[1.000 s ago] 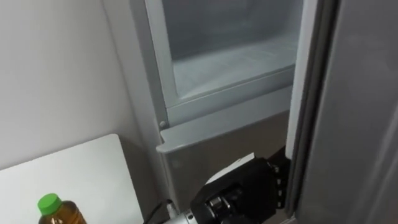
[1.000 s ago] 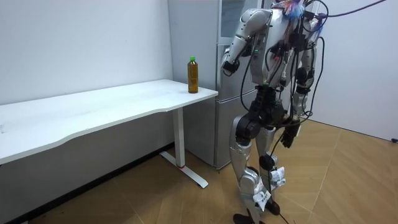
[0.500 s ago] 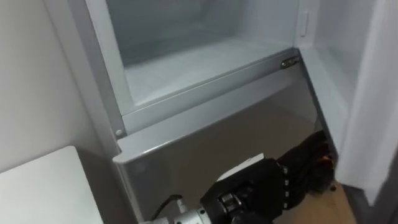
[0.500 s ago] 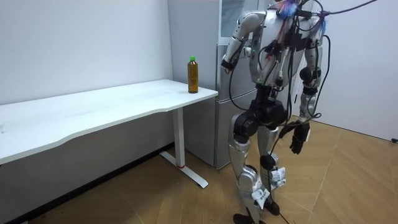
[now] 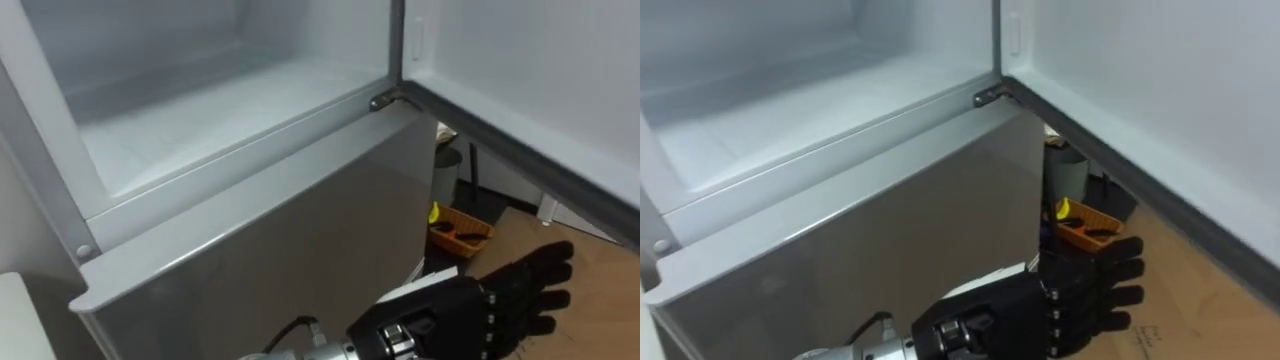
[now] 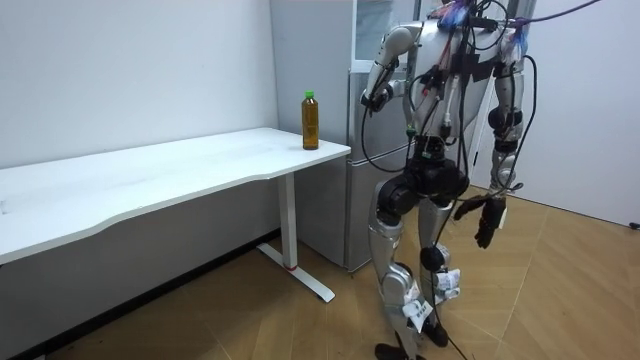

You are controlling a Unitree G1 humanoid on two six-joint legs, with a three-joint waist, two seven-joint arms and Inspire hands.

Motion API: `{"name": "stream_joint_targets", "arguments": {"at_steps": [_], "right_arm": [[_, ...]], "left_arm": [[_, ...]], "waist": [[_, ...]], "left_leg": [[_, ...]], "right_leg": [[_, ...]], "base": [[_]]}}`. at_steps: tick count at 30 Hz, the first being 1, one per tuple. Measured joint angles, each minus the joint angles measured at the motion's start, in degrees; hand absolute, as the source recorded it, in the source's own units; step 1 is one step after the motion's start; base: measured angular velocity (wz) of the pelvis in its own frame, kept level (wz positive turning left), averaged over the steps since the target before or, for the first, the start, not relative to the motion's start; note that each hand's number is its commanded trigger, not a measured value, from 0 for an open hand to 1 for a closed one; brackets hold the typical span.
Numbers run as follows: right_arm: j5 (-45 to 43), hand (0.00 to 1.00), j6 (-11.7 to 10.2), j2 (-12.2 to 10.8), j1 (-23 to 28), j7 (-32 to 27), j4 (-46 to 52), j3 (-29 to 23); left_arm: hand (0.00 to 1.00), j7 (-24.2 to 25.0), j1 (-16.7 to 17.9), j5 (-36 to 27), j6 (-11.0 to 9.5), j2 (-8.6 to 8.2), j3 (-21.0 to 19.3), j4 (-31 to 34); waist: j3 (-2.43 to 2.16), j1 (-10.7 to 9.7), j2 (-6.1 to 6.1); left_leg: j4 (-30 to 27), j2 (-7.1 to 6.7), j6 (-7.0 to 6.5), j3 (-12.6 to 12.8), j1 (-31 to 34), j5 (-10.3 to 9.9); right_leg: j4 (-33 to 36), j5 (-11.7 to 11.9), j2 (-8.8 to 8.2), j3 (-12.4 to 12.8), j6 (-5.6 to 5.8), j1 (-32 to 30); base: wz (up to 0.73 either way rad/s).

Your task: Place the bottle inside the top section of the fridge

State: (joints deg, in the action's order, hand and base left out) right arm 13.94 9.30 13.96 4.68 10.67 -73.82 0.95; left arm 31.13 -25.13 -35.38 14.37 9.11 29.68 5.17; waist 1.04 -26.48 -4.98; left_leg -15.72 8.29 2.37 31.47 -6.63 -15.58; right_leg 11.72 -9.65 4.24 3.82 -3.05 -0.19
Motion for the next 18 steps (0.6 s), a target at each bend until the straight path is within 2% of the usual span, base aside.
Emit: {"name": "stream_joint_targets", "arguments": {"at_steps": [5, 9, 12, 15, 18], "right_arm": [[0.33, 0.00, -0.19, 0.36, -0.50, 0.07, 0.00, 0.00], [1.53, 0.00, -0.54, 0.63, -0.56, 0.22, -0.02, 0.14], [1.63, 0.00, -0.56, 0.98, -0.35, 0.74, 0.00, 0.10], [1.61, 0.00, -0.51, 1.00, -0.56, 0.72, 0.06, -0.01], [3.21, 0.00, -0.80, 1.14, -0.76, 0.28, 0.07, -0.07]], "left_arm": [[0.00, 0.77, -1.93, 0.00, 0.00, -0.76, 0.03, -1.44], [0.00, 1.23, -2.29, 0.00, 0.00, -0.77, 0.03, -1.43], [0.00, 1.02, -2.28, 0.05, -0.02, -0.75, 0.02, -1.41], [0.00, 0.52, -2.28, 0.03, -0.02, -0.39, -0.13, -0.48], [0.00, -0.22, -2.28, 0.05, -0.03, 0.81, -0.33, 0.87]], "waist": [[0.27, 0.00, -0.56], [0.23, 0.35, -0.66], [0.18, 1.68, -0.74], [0.15, 2.20, -0.77], [0.11, 3.94, -0.79]], "left_leg": [[0.00, -0.01, 0.18, 0.00, 0.14, -0.09], [-0.02, -0.14, 0.19, -0.05, 0.39, -0.09], [0.12, -0.17, 0.22, -0.27, 0.14, -0.05], [1.14, -0.40, 0.57, -1.11, 0.19, 0.16], [1.76, -0.73, 0.79, -2.96, 0.32, 0.33]], "right_leg": [[0.00, 0.05, -0.02, -0.86, -0.17, -0.39], [-0.08, -0.12, -0.25, -1.60, -0.51, -0.50], [0.08, -0.12, -0.20, -1.57, -0.56, -0.59], [0.21, -0.10, -0.38, -2.62, -0.59, -0.60], [0.27, -0.11, -0.74, -4.52, -0.60, -0.41]], "base": [[0.04], [0.06], [-0.01], [0.21], [0.27]]}}
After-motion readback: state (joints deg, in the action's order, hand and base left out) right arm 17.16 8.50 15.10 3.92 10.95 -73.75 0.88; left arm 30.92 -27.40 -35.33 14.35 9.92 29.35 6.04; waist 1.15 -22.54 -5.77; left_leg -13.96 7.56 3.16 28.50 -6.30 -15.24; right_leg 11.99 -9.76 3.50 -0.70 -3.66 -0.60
